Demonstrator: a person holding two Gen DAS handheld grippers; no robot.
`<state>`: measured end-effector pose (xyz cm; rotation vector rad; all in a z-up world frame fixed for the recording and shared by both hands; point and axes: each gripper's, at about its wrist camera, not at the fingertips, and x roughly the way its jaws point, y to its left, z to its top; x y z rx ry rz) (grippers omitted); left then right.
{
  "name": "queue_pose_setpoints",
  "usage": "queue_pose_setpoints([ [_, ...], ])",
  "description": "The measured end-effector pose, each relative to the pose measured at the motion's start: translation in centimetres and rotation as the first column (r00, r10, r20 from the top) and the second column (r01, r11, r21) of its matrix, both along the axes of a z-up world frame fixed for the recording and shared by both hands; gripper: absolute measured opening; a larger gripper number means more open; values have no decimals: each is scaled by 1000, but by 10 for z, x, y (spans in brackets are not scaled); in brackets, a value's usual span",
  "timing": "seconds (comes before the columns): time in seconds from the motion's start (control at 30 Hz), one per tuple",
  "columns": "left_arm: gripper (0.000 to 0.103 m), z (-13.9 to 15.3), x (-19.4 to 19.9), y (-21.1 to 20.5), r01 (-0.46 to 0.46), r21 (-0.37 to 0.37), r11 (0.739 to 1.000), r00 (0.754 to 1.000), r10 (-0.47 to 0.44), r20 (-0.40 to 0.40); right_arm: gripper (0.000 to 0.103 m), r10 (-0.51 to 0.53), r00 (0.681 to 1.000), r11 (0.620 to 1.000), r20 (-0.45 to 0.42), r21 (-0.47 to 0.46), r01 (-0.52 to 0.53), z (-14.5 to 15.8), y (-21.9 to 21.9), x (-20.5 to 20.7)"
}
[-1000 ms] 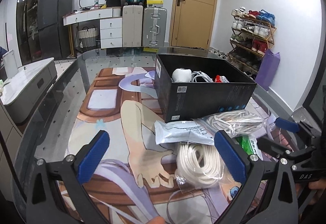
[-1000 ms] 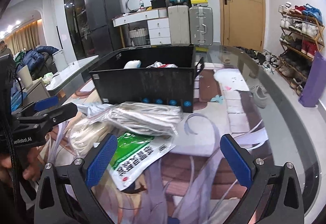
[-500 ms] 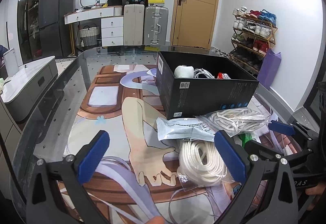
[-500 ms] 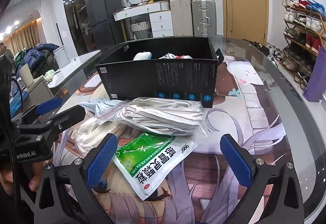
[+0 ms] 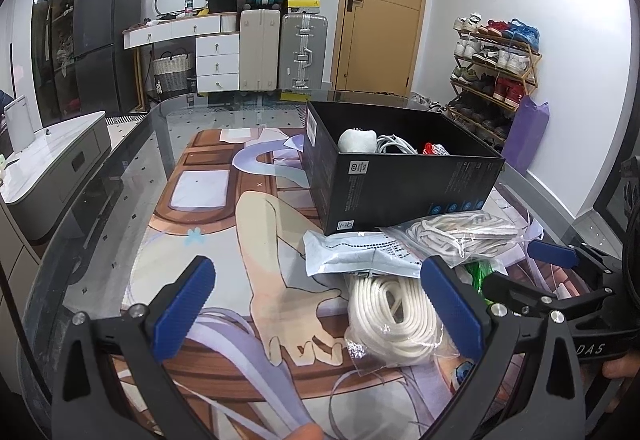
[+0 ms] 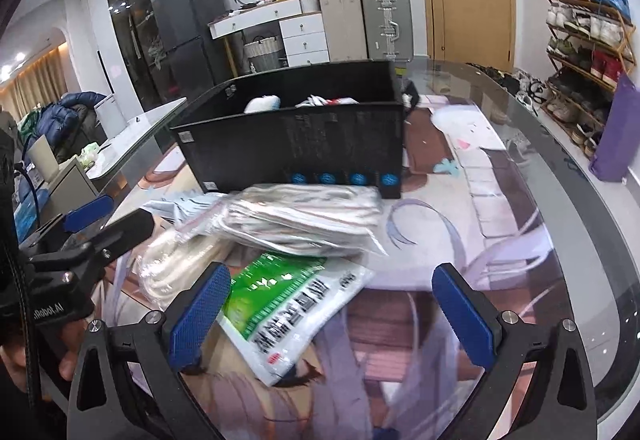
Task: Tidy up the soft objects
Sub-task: 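Move both grippers back toward the remaining items on the table, then grasp the green printed pack with the right gripper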
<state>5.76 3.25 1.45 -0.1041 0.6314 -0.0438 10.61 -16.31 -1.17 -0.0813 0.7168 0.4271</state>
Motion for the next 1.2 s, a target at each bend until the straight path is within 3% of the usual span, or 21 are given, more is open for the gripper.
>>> queue_pose_setpoints([
  [0.3, 103, 0, 0, 4, -4, -20, 1000, 1000, 3, -4, 102, -26, 999, 999, -26, -40, 25, -6, 10, 9],
  [0.6, 103, -2, 2, 0, 11, -4, 1000, 1000, -11, -23, 102, -44, 998, 997, -39, -64, 42, -9, -15, 7],
  [1.0, 103, -4, 6, -6, 28, 20, 999, 999, -27, -43, 102, 45, 999, 995, -26, -86, -47, -12, -7, 1],
  [1.2, 103, -6, 8, -6, 37, 9, 999, 998, -36, -60, 88, 49, 999, 991, -1, -122, -48, -15, -4, -5],
])
